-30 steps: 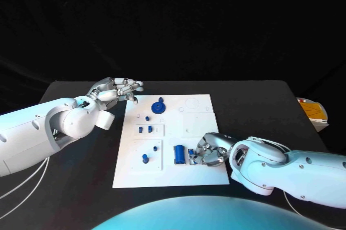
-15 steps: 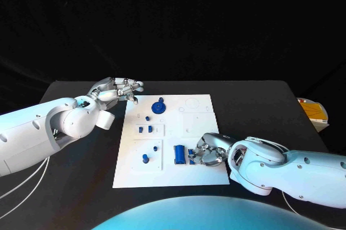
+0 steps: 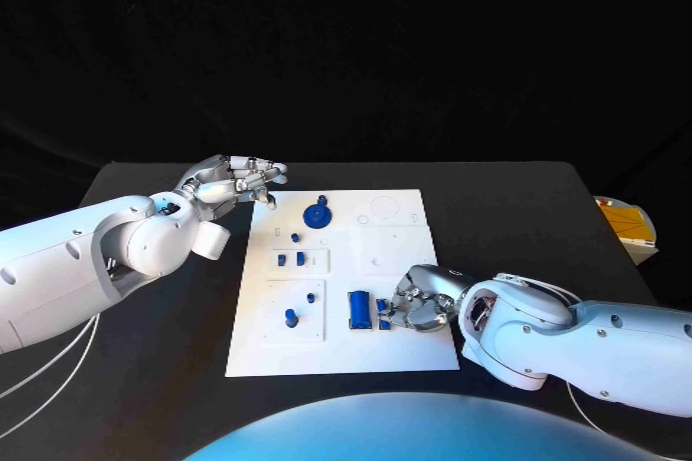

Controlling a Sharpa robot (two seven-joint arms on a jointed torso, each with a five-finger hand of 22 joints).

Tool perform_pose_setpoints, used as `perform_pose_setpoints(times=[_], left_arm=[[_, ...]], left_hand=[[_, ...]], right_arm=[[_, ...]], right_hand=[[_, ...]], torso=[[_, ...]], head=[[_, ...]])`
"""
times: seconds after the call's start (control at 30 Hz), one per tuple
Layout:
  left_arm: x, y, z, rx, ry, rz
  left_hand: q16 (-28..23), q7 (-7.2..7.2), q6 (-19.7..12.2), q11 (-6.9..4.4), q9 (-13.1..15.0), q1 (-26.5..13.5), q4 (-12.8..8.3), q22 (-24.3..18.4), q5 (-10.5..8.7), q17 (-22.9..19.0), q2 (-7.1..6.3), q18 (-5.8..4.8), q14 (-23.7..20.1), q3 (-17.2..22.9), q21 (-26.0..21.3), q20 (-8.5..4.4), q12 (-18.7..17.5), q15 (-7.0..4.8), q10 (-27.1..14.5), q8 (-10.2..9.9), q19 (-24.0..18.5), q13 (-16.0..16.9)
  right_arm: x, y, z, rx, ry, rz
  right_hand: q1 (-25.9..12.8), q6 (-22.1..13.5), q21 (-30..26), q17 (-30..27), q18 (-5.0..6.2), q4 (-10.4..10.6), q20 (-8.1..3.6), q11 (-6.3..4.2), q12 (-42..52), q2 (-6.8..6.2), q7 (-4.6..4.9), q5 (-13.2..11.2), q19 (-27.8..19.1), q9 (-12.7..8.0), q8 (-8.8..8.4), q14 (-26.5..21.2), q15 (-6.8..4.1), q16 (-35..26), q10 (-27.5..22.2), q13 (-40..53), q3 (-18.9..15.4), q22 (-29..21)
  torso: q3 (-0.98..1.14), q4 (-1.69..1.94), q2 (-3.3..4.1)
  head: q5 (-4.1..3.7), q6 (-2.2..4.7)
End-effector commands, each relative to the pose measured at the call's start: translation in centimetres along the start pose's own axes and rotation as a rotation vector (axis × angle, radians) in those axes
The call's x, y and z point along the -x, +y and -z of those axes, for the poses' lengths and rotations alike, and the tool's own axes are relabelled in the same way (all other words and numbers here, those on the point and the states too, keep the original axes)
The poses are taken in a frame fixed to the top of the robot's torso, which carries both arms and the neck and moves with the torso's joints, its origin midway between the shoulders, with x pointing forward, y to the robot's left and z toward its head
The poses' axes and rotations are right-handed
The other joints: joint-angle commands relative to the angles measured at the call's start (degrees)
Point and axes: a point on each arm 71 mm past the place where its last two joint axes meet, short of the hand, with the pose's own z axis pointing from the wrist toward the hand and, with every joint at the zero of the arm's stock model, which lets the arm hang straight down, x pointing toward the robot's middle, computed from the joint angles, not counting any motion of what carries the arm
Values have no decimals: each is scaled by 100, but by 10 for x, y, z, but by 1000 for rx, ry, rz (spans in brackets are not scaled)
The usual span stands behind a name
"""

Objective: Assemble the parts on the task board

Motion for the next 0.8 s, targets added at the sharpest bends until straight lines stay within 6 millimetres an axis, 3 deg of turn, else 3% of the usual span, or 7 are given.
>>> perform_pose_setpoints(times=[0.03,0.17,0.43,0.8], left_arm=[[-2,-1,-1,-4,19,1],[-2,0,-1,-2,18,0],[-2,1,0,-1,19,0],[-1,1,0,1,17,-1]], left_hand=[[-27,-10,-38,-4,7,53,-6,7,20,9,20,74,-26,29,-25,18,20,28,-53,30,3,-7],[-27,-10,-38,-4,7,53,-6,7,20,9,20,74,-26,29,-25,18,20,28,-53,30,3,-7],[-27,-10,-38,-4,7,53,-6,7,20,9,20,74,-26,29,-25,18,20,28,-53,30,3,-7],[-27,-10,-38,-4,7,53,-6,7,20,9,20,74,-26,29,-25,18,20,28,-53,30,3,-7]], right_arm=[[0,1,1,33,-5,9],[3,2,3,61,-29,-11],[5,0,7,88,-29,-40],[1,-3,11,98,50,-27]], right_hand=[[94,10,10,1442,-68,-14,-45,-27,-28,-51,-29,-253,259,10,51,582,-32,24,378,1074,-41,1189],[-69,14,16,1452,-70,159,-39,-12,-24,-65,-13,-389,261,6,67,584,-21,27,380,1077,-178,1191],[-71,1,2,1451,-67,144,-38,-16,-42,-72,-19,-211,258,4,74,584,-23,27,375,1069,-250,1188],[43,-15,7,1458,-69,111,-37,-16,-40,-128,-20,-347,259,2,83,585,-23,29,375,1071,-324,1189]], torso=[[5,-3,-1],[8,-9,3],[4,-8,2],[-1,-3,3]], head=[[24,1],[26,1],[45,1],[47,1]])
